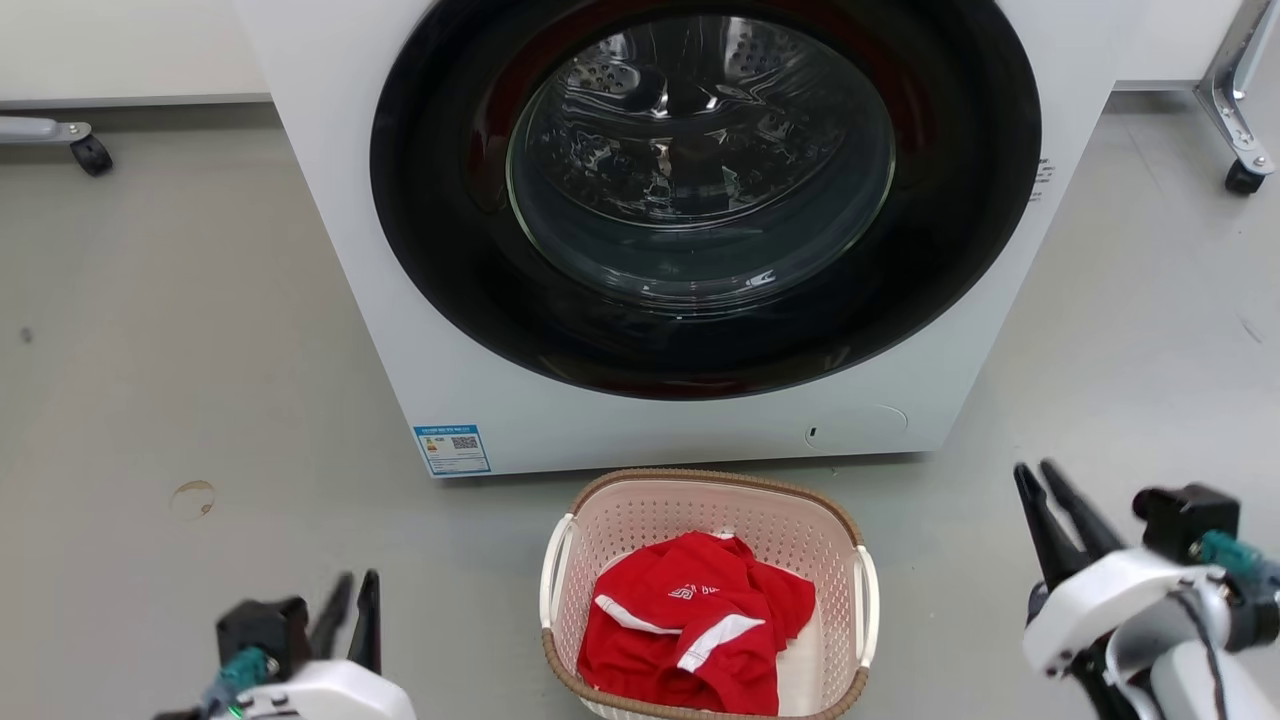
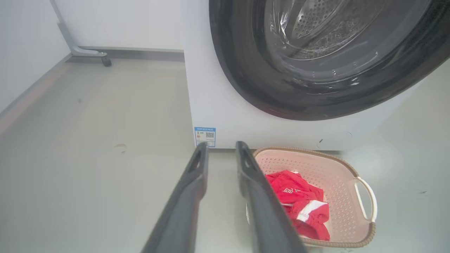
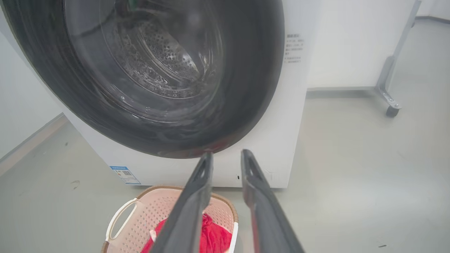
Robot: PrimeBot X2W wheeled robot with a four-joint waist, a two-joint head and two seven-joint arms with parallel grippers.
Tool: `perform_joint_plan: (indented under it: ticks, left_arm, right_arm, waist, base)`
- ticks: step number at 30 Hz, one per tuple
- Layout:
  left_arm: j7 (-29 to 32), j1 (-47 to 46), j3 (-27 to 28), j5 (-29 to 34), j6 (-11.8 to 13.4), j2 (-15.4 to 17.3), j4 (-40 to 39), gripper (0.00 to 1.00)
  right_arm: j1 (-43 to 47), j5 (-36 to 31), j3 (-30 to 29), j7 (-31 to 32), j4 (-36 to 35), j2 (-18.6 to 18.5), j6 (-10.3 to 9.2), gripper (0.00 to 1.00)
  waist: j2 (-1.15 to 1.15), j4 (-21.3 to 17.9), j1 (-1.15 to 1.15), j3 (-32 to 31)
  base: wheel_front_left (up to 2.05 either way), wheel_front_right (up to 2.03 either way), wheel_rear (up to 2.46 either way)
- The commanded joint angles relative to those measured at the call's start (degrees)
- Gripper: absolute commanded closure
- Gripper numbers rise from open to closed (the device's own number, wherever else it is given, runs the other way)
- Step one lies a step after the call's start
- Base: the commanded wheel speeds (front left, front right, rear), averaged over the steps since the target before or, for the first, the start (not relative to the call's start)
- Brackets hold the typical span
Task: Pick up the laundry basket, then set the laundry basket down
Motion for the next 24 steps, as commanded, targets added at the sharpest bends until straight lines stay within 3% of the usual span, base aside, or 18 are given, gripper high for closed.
perform_joint_plan:
  ticks: [1,9,14,24]
  left_arm:
    - [0.0,0.4,-0.2,0.0,0.0,-0.5,0.5,1.0]
    - [0.4,1.3,1.1,-2.6,-1.7,-2.9,1.6,1.0]
    - [0.7,1.3,2.8,-4.6,-3.0,-3.8,2.0,1.0]
    - [1.5,1.1,6.5,-9.0,-6.0,-5.7,3.1,1.0]
  right_arm:
    - [0.5,0.1,0.1,0.0,0.4,0.4,0.0,1.0]
    - [2.0,3.6,-0.6,0.6,0.9,1.2,0.0,1.0]
    - [2.0,6.4,-1.3,1.1,0.6,1.0,-0.01,1.0]
    - [2.1,12.4,-2.8,2.0,0.0,0.8,-0.03,1.0]
  waist:
    - [0.0,0.0,0.0,0.0]
    - [0.0,0.0,0.13,-0.2]
    - [0.0,-0.1,0.01,-0.2]
    - [0.0,-0.1,0.0,-0.4]
  base:
    - [0.0,0.0,0.0]
    - [0.0,0.0,0.0]
    - [0.0,0.0,0.0]
    - [0.0,0.0,0.0]
